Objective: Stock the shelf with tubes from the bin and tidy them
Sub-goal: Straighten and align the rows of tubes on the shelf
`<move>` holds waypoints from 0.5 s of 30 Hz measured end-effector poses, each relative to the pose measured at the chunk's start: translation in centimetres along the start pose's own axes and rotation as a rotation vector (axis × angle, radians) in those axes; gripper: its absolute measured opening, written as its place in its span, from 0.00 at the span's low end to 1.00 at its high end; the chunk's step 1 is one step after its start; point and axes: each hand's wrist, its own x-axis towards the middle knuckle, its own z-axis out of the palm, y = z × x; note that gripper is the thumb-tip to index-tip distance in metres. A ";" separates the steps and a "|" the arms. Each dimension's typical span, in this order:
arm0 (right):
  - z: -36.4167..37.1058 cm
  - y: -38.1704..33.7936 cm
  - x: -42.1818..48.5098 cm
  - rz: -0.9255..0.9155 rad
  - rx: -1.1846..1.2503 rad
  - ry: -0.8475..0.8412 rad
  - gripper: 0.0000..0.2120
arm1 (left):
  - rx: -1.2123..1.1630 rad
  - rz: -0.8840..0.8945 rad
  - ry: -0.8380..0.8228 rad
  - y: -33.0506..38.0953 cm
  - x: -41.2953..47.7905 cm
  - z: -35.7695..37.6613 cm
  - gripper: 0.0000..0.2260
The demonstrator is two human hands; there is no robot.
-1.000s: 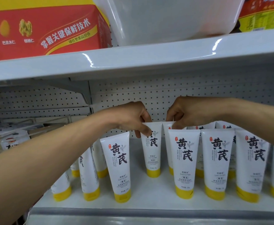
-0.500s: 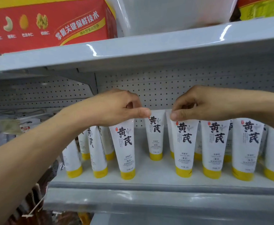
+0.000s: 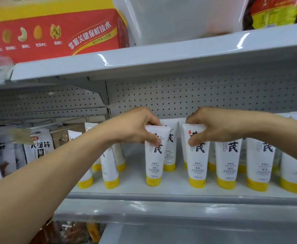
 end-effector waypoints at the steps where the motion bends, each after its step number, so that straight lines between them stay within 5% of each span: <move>1: 0.0 0.0 0.0 0.001 -0.001 0.002 0.09 | -0.057 0.008 -0.009 0.2 0.3 0.3 0.05; 15: -0.1 -0.1 -0.1 0.008 0.008 -0.006 0.10 | -0.184 0.024 0.004 0.7 1.7 1.5 0.05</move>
